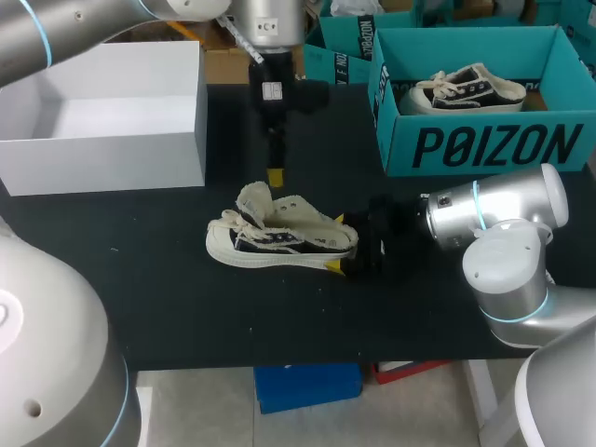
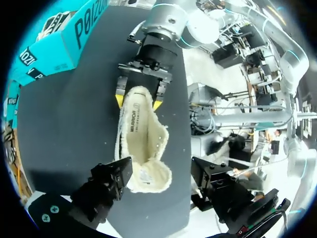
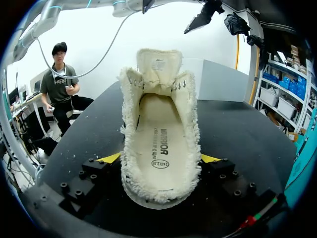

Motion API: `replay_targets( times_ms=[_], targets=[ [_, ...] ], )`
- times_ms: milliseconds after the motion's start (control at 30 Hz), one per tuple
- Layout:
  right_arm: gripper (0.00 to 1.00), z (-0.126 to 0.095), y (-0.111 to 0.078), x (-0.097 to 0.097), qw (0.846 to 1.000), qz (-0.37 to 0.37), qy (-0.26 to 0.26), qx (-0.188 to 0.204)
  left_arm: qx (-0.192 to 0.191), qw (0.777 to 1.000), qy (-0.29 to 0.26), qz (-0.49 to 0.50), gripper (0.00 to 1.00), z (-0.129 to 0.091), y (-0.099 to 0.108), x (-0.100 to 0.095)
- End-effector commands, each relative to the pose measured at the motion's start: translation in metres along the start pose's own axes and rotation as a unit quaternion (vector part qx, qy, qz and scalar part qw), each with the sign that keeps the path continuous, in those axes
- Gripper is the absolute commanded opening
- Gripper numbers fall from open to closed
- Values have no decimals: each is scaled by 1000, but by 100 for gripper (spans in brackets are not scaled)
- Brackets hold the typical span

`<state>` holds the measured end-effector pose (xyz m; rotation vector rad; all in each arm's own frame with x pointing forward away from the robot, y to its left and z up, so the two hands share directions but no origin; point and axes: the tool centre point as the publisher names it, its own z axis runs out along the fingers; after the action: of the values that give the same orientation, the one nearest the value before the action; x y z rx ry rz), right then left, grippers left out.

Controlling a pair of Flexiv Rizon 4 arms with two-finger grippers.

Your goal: Take the shoe out of the shoebox, open the shoe tongue, remove and reinsert the insole, then place the shoe into the shoebox

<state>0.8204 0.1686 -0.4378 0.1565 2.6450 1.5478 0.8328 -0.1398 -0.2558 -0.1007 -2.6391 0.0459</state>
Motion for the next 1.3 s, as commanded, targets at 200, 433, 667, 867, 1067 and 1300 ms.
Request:
replay_targets(
  times_ms=[200,433,667,867,1067,1300],
  targets=[
    [0,1,-2,0,1000,1,0,1,-30,998,37,42,0,-3,-3,-10],
    [0,1,-2,0,1000,1,0,1,-30,998,37,42,0,-3,-3,-10],
    [0,1,-2,0,1000,1,0,1,-11,999,1,30,0,2,0,-11],
    [0,1,-2,0,1000,1,0,1,6,998,-35,43,0,12,0,-13],
    [0,1,-2,0,1000,1,0,1,11,997,-44,65,0,22,-2,-13],
    [0,1,-2,0,1000,1,0,1,5,997,-53,55,0,27,-3,-11]
  ],
)
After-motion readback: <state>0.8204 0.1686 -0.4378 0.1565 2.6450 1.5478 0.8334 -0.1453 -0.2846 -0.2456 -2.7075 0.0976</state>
